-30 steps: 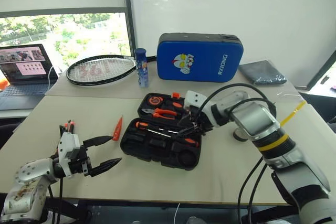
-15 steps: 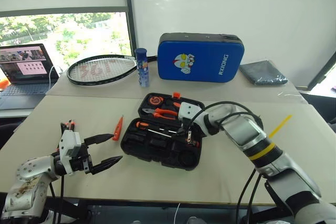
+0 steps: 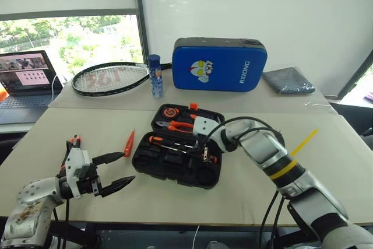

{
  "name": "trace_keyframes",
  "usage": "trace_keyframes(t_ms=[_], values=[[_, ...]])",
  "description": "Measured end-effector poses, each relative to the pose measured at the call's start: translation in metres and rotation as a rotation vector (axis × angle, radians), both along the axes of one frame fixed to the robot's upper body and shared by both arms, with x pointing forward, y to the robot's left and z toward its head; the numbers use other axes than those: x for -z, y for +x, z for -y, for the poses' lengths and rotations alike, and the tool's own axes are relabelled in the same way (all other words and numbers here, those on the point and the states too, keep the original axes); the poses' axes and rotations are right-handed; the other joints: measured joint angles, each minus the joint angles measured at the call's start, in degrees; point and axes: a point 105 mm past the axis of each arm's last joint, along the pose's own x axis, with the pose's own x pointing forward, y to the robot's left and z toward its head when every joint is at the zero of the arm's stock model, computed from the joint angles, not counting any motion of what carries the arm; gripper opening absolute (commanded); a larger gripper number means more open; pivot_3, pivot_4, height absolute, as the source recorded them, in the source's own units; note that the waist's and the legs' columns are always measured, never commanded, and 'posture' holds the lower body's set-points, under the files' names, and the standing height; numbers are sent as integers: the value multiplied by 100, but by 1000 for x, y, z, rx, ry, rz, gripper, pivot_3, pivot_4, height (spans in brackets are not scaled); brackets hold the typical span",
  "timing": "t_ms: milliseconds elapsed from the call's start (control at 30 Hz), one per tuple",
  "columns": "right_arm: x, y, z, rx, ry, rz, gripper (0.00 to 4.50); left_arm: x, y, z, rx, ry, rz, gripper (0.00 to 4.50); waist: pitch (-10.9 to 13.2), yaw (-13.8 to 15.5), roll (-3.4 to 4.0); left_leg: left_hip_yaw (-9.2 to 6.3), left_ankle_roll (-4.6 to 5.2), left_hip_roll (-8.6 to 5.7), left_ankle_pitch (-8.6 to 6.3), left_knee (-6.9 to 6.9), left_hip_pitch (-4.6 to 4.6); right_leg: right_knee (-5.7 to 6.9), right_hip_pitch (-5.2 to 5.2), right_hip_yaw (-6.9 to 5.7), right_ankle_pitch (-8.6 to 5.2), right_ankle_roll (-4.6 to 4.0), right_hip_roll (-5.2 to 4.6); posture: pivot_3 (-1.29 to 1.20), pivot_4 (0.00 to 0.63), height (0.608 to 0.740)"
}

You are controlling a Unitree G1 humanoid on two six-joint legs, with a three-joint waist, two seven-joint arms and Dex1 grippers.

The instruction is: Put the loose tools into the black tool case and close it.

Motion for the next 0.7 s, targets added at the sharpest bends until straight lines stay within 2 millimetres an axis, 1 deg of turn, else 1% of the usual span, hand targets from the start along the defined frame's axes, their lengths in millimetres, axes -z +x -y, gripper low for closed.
trace_keyframes(t_ms=[67, 133, 167, 233, 267, 300, 333, 367, 400, 433, 533, 600, 667, 700], values=[[-1, -1, 1, 2, 18, -1, 65, 1, -1, -1, -12, 2, -3, 4500, 0, -8, 0, -1, 0, 0, 0, 0, -2, 1, -2, -1, 0, 0, 0, 0, 150, 740], [-5, -7, 2, -32, 122, -8, 65, 3, -4, -7, -51, 3, -10, 4500, 1, -4, 0, -5, -1, 0, 0, -2, -19, -4, -13, -6, 0, 0, -1, 0, 150, 740], [-10, -11, 4, -56, 194, -7, 65, 4, -5, -13, -90, 0, -13, 4500, 2, -1, 0, -6, 0, -1, 0, -3, -29, -6, -21, -6, 0, 0, -4, 0, 150, 740], [-25, -19, 12, -96, 317, 36, 65, 3, -8, -24, -166, -11, -4, 4500, 6, 15, 0, -9, -1, -2, -1, -5, -36, -10, -23, -10, 0, 1, -10, 0, 150, 740], [-39, -28, 24, -112, 398, 77, 303, 5, -14, -32, -217, -15, -8, 4500, 6, 35, 0, -14, -1, -1, -4, -9, -36, -21, -18, -18, -1, 1, -14, 0, 150, 740], [-44, -34, 33, -109, 436, 95, 605, 6, -18, -37, -248, -20, -9, 4500, 6, 47, 0, -16, -2, 1, -6, -13, -33, -31, -12, -21, -1, 1, -16, 0, 150, 740], [-46, -43, 49, -91, 470, 110, 741, 10, -24, -45, -297, -31, -27, 4500, 6, 76, 0, -18, -2, 2, -7, -20, -32, -42, -9, -23, -1, 2, -19, 0, 150, 740], [-45, -46, 56, -76, 480, 109, 1001, 11, -28, -49, -321, -37, -35, 4500, 6, 92, -1, -18, -2, 2, -7, -22, -31, -44, -7, -24, -1, 2, -19, 0, 150, 740], [-37, -53, 69, -38, 492, 98, 1400, 16, -34, -56, -370, -53, -58, 4500, 6, 114, -2, -15, -2, 2, -7, -22, -32, -47, -7, -25, -1, 2, -20, 0, 150, 740], [-30, -61, 82, -1, 538, 113, 1702, 18, -40, -63, -429, -61, -67, 4500, 6, 135, -5, -18, -2, 1, -7, -23, -33, -50, -3, -32, -1, 2, -19, 0, 150, 740], [-10, -79, 108, 67, 624, 152, 2777, 26, -56, -82, -572, -77, -110, 4500, 7, 144, -5, -7, -6, -1, -3, -21, -27, -43, -1, -25, -2, 2, -19, 0, 150, 740], [-3, -93, 125, 72, 654, 210, 3455, 27, -64, -84, -631, -82, -118, 4500, 8, 132, -6, -4, -8, 1, -2, -15, -7, -44, 22, -25, -3, 4, -16, 0, 150, 740], [4, -101, 138, 99, 658, 231, 4076, 32, -71, -86, -681, -85, -148, 4500, 14, 118, -8, -1, -8, 4, -2, -14, 34, -52, 67, -25, -19, 22, -13, 0, 150, 740], [10, -105, 145, 124, 659, 230, 4482, 35, -73, -88, -711, -84, -171, 4500, 19, 106, -13, 1, -9, 11, -3, -15, 68, -53, 97, -25, -37, 30, -9, 0, 150, 740]])
